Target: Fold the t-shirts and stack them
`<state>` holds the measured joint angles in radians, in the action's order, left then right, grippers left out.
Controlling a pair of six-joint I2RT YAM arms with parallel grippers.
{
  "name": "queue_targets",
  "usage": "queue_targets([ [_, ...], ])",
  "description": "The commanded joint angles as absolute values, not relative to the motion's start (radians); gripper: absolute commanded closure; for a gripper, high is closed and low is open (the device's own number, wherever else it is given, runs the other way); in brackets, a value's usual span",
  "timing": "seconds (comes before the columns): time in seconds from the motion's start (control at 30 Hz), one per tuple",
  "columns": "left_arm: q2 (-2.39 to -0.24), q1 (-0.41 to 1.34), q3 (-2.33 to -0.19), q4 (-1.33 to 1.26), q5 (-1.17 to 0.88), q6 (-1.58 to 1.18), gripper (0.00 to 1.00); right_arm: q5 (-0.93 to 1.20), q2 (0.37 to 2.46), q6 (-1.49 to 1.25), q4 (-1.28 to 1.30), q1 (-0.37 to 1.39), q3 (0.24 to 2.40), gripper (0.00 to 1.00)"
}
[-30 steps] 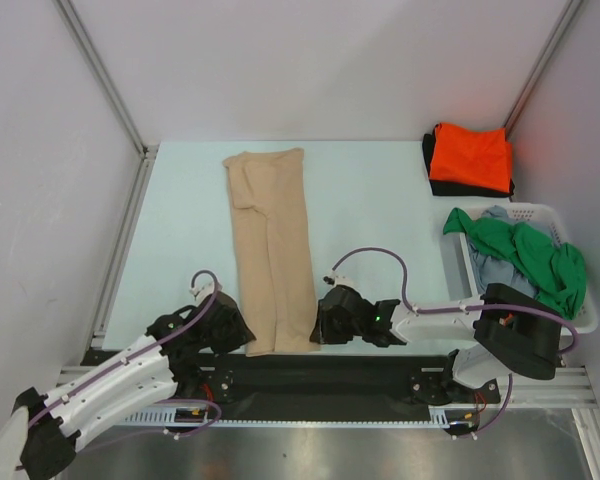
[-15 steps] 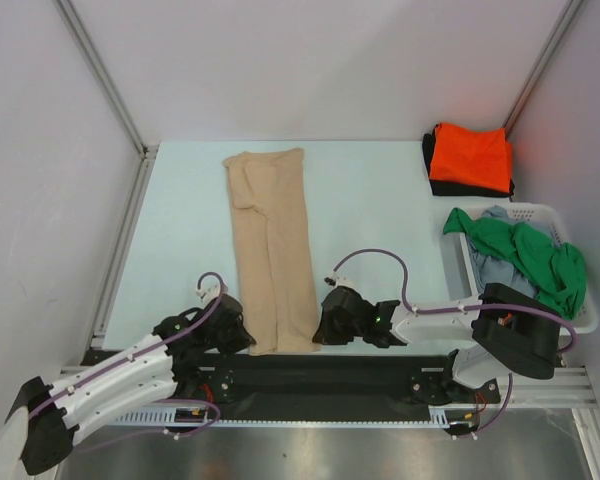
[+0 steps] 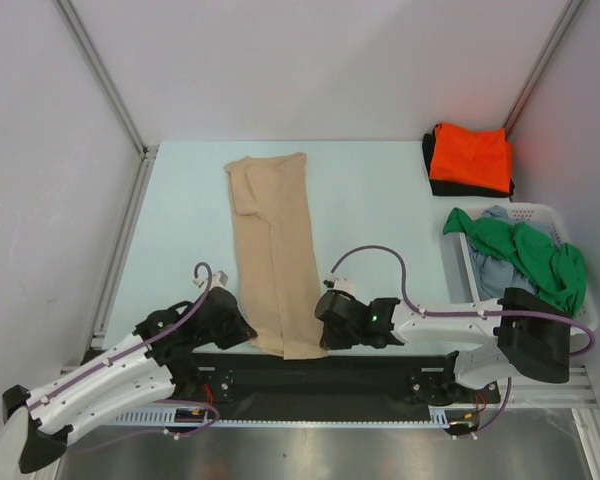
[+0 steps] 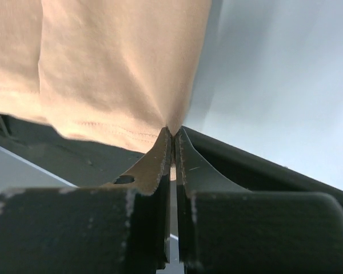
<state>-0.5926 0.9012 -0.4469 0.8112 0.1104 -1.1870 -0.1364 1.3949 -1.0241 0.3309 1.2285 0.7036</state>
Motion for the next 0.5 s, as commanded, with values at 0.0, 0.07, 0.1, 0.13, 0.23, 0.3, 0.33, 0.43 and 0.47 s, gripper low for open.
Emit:
queue_targets([
  [0.0, -0.615, 0.905, -0.563, 0.87, 0.179, -1.117, 1.0, -0.196, 1.359, -1.008, 0.46, 1.181, 0.817, 1.0],
  [0.07, -0.653, 0.881, -0.598, 0.888, 0.21, -1.071, 1.0, -0.186, 1.37, -0.959, 0.48, 1.145, 0.856, 1.0],
  [0.1, -0.666, 0.861, -0.63, 0.894, 0.224, -1.051, 1.0, -0.183, 1.376, -0.941, 0.483, 1.12, 0.908, 1.0],
  [0.13, -0.676, 0.836, -0.643, 0.887, 0.221, -0.999, 1.0, -0.183, 1.394, -0.922, 0.497, 1.085, 0.934, 1.0],
  [0.23, -0.741, 0.65, -0.686, 0.819, 0.149, -0.87, 1.0, -0.163, 1.465, -0.838, 0.523, 1.01, 1.059, 1.0],
  [0.3, -0.782, 0.574, -0.727, 0.784, 0.095, -0.812, 1.0, -0.152, 1.508, -0.777, 0.54, 0.973, 1.124, 1.0],
  [0.33, -0.811, 0.543, -0.742, 0.758, 0.086, -0.761, 1.0, -0.146, 1.532, -0.755, 0.551, 0.936, 1.193, 1.0],
  [0.43, -0.937, 0.451, -0.808, 0.717, 0.065, -0.686, 1.0, -0.118, 1.621, -0.683, 0.568, 0.881, 1.296, 1.0],
  [0.47, -1.001, 0.408, -0.824, 0.706, 0.055, -0.674, 1.0, -0.1, 1.673, -0.666, 0.575, 0.846, 1.365, 1.0],
])
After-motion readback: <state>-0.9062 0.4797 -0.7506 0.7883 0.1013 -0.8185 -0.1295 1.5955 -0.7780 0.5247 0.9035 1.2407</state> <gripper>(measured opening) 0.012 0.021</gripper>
